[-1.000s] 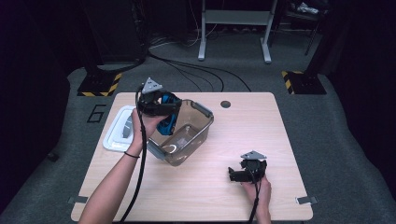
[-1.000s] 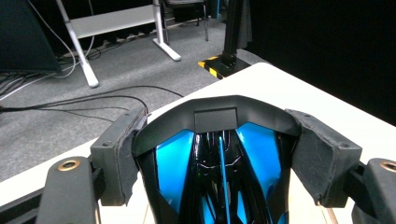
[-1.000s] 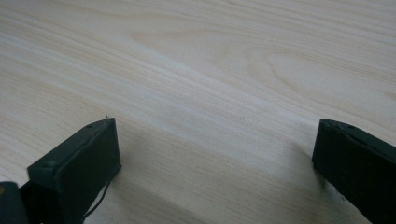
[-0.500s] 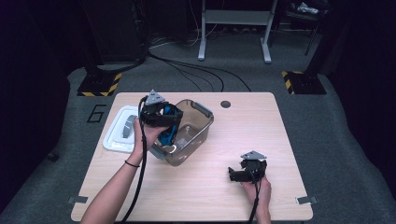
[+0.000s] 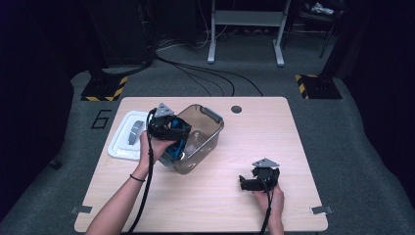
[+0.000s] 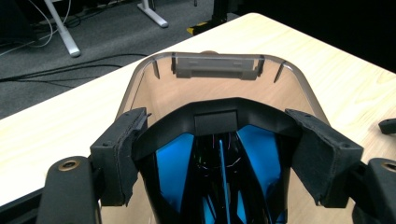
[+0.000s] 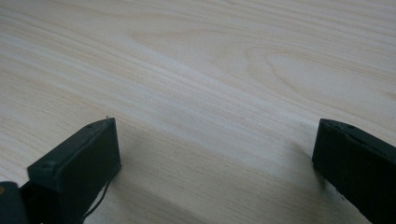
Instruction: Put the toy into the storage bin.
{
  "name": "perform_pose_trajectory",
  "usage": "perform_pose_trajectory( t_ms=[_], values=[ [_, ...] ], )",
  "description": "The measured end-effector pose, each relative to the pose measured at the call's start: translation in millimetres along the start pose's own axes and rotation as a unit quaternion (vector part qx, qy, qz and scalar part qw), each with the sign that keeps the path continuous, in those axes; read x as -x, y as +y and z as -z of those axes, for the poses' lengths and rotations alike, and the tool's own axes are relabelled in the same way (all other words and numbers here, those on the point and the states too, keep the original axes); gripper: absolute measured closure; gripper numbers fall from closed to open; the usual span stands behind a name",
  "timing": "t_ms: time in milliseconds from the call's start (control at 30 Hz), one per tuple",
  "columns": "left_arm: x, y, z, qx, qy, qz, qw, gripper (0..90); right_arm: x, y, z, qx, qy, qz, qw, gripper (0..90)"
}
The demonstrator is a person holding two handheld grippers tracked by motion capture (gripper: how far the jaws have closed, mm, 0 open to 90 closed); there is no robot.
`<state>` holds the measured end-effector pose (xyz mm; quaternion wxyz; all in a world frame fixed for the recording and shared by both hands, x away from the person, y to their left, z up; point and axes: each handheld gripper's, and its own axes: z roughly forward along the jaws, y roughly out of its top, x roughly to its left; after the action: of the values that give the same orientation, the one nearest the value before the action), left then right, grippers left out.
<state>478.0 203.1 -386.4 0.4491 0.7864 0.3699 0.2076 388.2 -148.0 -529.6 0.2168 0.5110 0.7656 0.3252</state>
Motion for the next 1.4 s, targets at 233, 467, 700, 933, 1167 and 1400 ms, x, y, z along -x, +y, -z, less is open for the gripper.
perform_pose_trajectory(
  t_ms=[233, 467, 700, 933, 1167, 1400],
  values=[
    [0.7, -4.5, -1.1, -0.014, 0.0, -0.002, 0.9999, 24.5, 0.1, 0.0, 0.0, 0.0, 0.0, 0.0, 1.0, 0.1],
    [1.2, -11.3, -0.4, -0.027, -0.006, -0.012, 0.9995, 24.5, 0.0, 0.0, 0.0, 0.0, 0.0, 0.0, 1.0, 0.1],
    [-0.9, -18.0, 2.5, -0.031, -0.016, -0.017, 0.9993, 24.5, 0.0, 0.0, 0.0, 0.0, 0.0, 0.0, 1.0, 0.1],
    [-0.8, -28.2, 3.3, -0.04, -0.03, -0.032, 0.9982, 24.5, 0.0, 0.0, 0.0, 0.0, -0.001, -0.001, 1.0, 0.1],
    [-1.2, -36.2, 3.2, -0.047, -0.039, -0.035, 0.9975, 24.5, 0.1, 0.0, 0.0, 0.0, -0.001, -0.001, 1.0, 0.1],
    [-0.2, -39.1, 8.7, -0.039, -0.038, -0.042, 0.9976, 24.4, -0.1, 0.0, 0.0, 0.0, -0.001, -0.001, 1.0, 0.1]
  ],
)
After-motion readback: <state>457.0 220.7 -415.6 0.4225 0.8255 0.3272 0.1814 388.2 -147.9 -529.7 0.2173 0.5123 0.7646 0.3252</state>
